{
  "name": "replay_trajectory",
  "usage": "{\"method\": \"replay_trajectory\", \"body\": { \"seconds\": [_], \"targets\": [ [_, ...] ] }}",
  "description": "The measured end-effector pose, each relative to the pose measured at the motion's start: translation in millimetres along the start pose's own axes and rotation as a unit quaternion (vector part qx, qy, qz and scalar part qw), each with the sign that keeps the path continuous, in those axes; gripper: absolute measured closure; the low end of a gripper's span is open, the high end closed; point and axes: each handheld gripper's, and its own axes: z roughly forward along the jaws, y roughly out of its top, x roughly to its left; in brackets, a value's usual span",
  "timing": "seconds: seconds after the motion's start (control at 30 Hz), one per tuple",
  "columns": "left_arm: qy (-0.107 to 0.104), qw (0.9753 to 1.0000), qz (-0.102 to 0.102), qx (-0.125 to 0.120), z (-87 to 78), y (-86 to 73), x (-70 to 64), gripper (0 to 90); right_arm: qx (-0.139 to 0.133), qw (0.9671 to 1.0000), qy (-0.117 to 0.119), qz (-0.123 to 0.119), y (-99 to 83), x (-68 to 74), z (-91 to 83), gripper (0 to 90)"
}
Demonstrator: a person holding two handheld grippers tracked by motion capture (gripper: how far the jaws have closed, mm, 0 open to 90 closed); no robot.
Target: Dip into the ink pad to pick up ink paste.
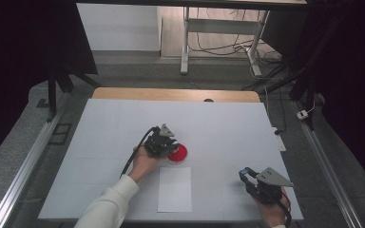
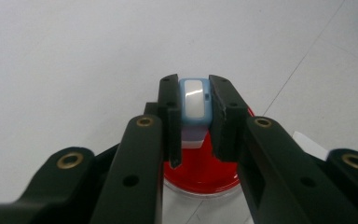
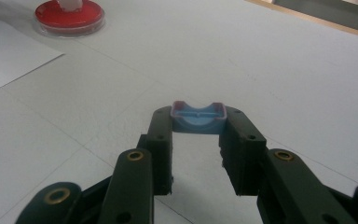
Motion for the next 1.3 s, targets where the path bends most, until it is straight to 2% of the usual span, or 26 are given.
{"method": "replay_trajectory", "body": {
  "seconds": [0.3,0.47,0.7,0.83,0.97,1.3],
  "targets": [
    [0.005,1.0000,0.008,-0.004,-4.9,1.2,-2.8,76.0,-0.001,1.0000,-0.001,0.001,0.0,-0.4,-0.6,65.4],
    [-0.006,0.9996,-0.001,-0.029,-19.2,2.6,-0.3,75.9,-0.001,1.0000,0.000,0.001,-0.1,-0.5,-0.2,65.4],
    [-0.020,0.9990,0.001,-0.041,-32.1,5.7,-4.3,75.9,-0.002,1.0000,0.001,0.000,0.1,0.3,0.3,65.4],
    [-0.027,0.9990,0.011,-0.034,-32.2,7.0,-8.9,75.9,-0.002,1.0000,0.000,0.000,0.1,0.5,0.5,65.4],
    [-0.024,0.9993,0.015,-0.026,-28.5,7.5,-10.8,75.9,0.000,1.0000,-0.001,0.000,0.0,0.2,0.2,65.4],
    [-0.028,0.9994,0.013,-0.012,-15.9,7.8,-12.4,75.8,0.000,1.0000,-0.001,0.001,-0.2,-0.3,0.1,65.4]
  ]
}}
